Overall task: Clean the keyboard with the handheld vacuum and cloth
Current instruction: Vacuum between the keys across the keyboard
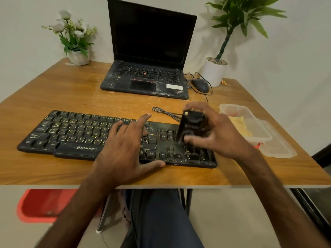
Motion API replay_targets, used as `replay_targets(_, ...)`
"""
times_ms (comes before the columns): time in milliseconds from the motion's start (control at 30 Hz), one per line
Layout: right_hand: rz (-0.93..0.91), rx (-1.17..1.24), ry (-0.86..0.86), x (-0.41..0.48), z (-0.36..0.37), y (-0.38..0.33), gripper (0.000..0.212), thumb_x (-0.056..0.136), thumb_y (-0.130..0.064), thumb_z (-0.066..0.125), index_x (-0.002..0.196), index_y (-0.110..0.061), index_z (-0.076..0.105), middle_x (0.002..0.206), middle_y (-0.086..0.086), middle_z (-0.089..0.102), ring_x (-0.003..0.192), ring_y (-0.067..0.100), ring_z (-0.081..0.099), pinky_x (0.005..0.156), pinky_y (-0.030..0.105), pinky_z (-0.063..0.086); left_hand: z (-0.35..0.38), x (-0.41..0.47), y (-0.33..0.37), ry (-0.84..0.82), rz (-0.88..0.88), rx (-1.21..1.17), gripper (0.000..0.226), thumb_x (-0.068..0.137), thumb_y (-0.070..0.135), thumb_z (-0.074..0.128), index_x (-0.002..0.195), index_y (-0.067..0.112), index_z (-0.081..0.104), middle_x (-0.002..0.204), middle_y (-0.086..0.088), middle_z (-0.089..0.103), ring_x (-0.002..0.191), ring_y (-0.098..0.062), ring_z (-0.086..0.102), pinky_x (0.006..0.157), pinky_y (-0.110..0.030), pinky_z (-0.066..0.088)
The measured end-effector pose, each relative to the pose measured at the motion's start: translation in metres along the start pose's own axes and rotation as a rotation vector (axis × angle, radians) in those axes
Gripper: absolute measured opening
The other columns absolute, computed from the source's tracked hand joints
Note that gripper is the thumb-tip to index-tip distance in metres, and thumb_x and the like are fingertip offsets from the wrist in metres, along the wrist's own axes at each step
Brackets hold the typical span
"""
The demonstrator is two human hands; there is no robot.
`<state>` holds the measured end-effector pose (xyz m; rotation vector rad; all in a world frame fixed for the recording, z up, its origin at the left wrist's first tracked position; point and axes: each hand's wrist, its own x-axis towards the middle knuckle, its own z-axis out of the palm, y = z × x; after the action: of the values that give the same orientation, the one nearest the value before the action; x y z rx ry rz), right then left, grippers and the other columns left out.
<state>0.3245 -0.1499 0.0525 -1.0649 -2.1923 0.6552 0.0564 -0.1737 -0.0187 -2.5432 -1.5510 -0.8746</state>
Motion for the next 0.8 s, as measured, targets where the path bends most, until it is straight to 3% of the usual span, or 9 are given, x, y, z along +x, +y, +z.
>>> replay_targets(100,0.000,0.070,-0.134,-0.011,0.000,-0.007,0.068,0.080,-0.016,0.081,0.134,-0.038,0.047,0.117,-0.011,0.063,0.105,0.012,0.068,0.075,0.028,0.061,0.000,0.000,0.000,0.000,-0.003,0.013,0.118,0.070,0.092,0.046,0.156,0.018,0.012,0.118,0.001,0.058,0.109,-0.020,0.058,0.116,-0.046,0.023)
replay_targets(267,0.102,-0.105,0.178,-0.014,-0.016,0.011,0.068,0.079,-0.016,0.082,0.134,-0.035,0.046,0.111,-0.014,0.063,0.097,0.008,0.069,0.073,0.023,0.060,0.001,0.000,0.000,-0.006,-0.004,0.015,0.118,0.070,0.093,0.044,0.155,0.019,0.011,0.117,0.002,0.057,0.109,-0.021,0.058,0.117,-0.047,0.023)
replay_targets(433,0.105,0.106,-0.031,-0.040,-0.011,-0.004,0.070,0.076,-0.015,0.083,0.132,-0.037,0.049,0.115,-0.015,0.063,0.100,0.013,0.070,0.071,0.026,0.060,0.001,0.001,-0.001,-0.004,-0.009,0.017,0.119,0.069,0.094,0.042,0.155,0.019,0.011,0.117,0.001,0.058,0.108,-0.021,0.059,0.117,-0.051,0.028)
replay_targets(600,0.129,-0.166,0.281,-0.028,-0.018,0.016,0.068,0.078,-0.014,0.082,0.133,-0.034,0.047,0.105,-0.025,0.057,0.096,-0.012,0.063,0.071,0.009,0.054,0.001,0.000,-0.002,-0.008,0.010,0.015,0.119,0.071,0.093,0.041,0.156,0.016,0.013,0.116,0.003,0.056,0.107,-0.019,0.057,0.116,-0.048,0.026)
replay_targets(733,0.096,-0.050,0.195,-0.017,-0.009,0.016,0.068,0.079,-0.013,0.082,0.135,-0.034,0.048,0.112,-0.015,0.063,0.096,0.001,0.068,0.073,0.020,0.059,0.002,0.000,-0.001,-0.003,0.009,0.018,0.117,0.072,0.093,0.041,0.156,0.018,0.013,0.115,0.006,0.053,0.106,-0.017,0.056,0.117,-0.049,0.028)
replay_targets(800,0.094,-0.122,0.211,-0.007,-0.008,0.019,0.067,0.081,-0.015,0.081,0.135,-0.035,0.047,0.111,-0.010,0.064,0.093,0.002,0.068,0.074,0.023,0.060,0.002,0.000,-0.002,-0.007,0.010,0.029,0.117,0.073,0.093,0.041,0.157,0.017,0.012,0.114,0.006,0.052,0.105,-0.016,0.055,0.117,-0.048,0.028)
